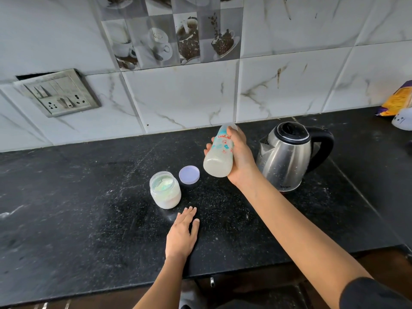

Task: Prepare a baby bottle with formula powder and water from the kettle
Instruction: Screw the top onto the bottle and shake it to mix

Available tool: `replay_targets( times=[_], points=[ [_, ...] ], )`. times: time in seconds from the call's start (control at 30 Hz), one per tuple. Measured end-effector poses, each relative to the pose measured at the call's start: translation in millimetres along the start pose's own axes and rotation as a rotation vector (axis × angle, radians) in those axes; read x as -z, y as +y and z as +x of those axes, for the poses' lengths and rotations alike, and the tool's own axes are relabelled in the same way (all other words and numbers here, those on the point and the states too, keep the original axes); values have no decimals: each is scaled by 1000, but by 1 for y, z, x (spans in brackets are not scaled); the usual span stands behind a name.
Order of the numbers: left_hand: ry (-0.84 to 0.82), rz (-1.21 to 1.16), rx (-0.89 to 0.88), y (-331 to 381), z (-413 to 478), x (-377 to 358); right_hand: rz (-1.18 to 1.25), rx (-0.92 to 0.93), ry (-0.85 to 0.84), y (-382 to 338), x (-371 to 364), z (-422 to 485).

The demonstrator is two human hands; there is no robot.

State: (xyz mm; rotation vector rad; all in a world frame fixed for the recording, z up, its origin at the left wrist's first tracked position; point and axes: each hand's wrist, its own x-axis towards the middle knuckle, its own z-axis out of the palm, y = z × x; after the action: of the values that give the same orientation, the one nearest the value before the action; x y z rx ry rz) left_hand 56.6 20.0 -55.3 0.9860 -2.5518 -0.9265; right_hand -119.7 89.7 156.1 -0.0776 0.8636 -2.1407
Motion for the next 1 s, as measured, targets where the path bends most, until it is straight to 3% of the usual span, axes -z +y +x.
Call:
replay_targets(
  times=[0.13,0.27,0.33,0.4,0.47,0.6,0.7,0.77,0.87,1.0],
  points=[
    [-4,0,3,0,0,0,-60,89,-82,-1,1,-1],
    [4,-5,14,1,0,0,219,-214,-76,-5,-4,0],
    [6,-5,11,1,0,1,78,-143,-59,-3,3,4],
    [2,-12,12,0,-1,1,-96,-41,-200,-1,7,4],
    [3,-15,8,0,-1,1,-85,18,-373,-2,11,5],
    [-4,-11,3,1,0,0,209,24,-175,-10,18,20],
    [2,-21,7,0,0,1,75,-74,-317,-4,24,13],
    [-1,-16,10,0,0,0,91,-63,-325,-5,21,13],
    [-4,-15,11,1,0,0,268,-17,-161,-6,21,19],
    [2,-13,18,0,0,0,8,53,-486,9,19,1]
  ],
)
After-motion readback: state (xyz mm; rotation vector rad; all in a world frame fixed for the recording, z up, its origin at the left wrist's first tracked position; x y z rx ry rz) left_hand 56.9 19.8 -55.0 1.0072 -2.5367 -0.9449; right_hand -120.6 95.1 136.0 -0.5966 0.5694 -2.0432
